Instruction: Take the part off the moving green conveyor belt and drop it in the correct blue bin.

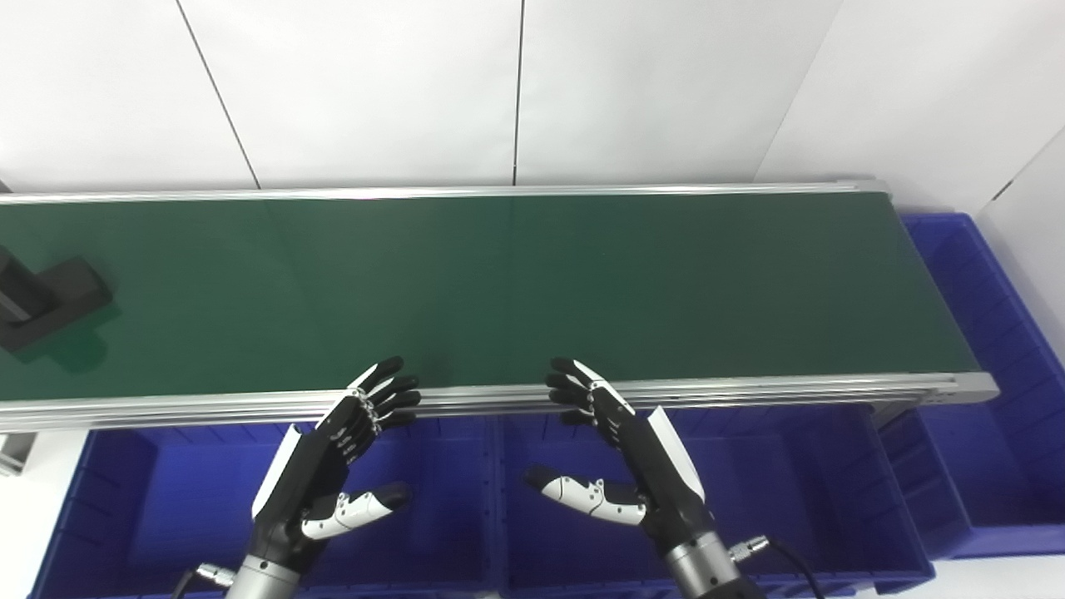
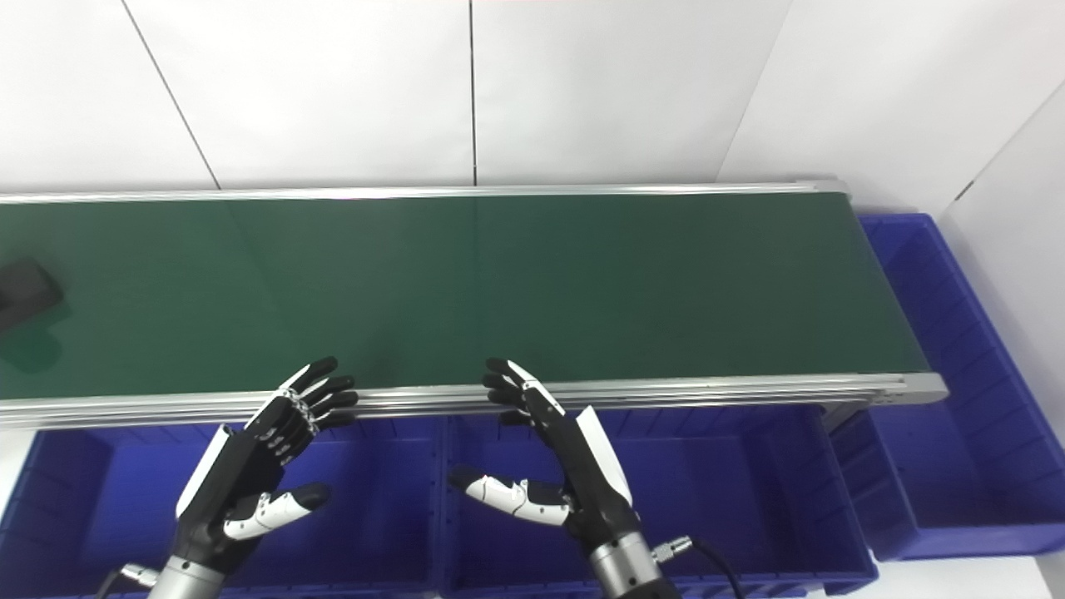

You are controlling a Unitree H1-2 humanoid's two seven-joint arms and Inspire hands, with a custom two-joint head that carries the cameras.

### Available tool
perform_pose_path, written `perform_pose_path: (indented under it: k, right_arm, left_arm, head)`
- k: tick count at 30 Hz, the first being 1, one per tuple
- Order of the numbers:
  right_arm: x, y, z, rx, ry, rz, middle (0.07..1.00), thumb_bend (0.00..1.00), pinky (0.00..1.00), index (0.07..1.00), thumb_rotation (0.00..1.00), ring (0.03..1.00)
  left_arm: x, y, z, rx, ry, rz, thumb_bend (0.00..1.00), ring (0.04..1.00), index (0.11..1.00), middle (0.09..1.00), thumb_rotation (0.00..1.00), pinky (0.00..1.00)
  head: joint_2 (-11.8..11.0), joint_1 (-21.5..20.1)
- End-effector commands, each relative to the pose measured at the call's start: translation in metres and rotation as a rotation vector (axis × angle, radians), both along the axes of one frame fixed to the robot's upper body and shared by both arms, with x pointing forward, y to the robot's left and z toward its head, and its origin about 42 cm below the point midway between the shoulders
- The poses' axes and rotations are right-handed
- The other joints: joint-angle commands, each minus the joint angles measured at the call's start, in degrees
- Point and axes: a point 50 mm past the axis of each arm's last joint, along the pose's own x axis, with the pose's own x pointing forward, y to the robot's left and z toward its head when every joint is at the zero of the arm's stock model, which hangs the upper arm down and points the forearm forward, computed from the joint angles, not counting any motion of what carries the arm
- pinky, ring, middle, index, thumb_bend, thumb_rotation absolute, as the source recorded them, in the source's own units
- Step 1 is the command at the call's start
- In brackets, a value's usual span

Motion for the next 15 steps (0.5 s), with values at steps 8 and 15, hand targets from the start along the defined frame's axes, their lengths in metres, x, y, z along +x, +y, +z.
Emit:
perform_pose_path:
  k: [8,15]
  right_arm:
    - [0.0009,-0.0004,0.0093,0.025,-0.057,-0.007,0.849,0.56,0.76,0.9,0.44,0.831]
    - [0.0002,-0.0024,0.009,0.027,-0.055,-0.008,0.849,0.55,0.76,0.901,0.51,0.832]
  left_arm:
    - [0.0037,-0.0029,0.0078,0.0,-0.062,-0.007,0.88,0.813,0.887,0.845,0.48,0.77]
    - [0.003,-0.0055,0.0072,-0.003,-0.055,-0.008,0.86,0.811,0.883,0.842,0.46,0.76]
  head:
    - [-0.51,1.07]
    - [-0.77,2.17]
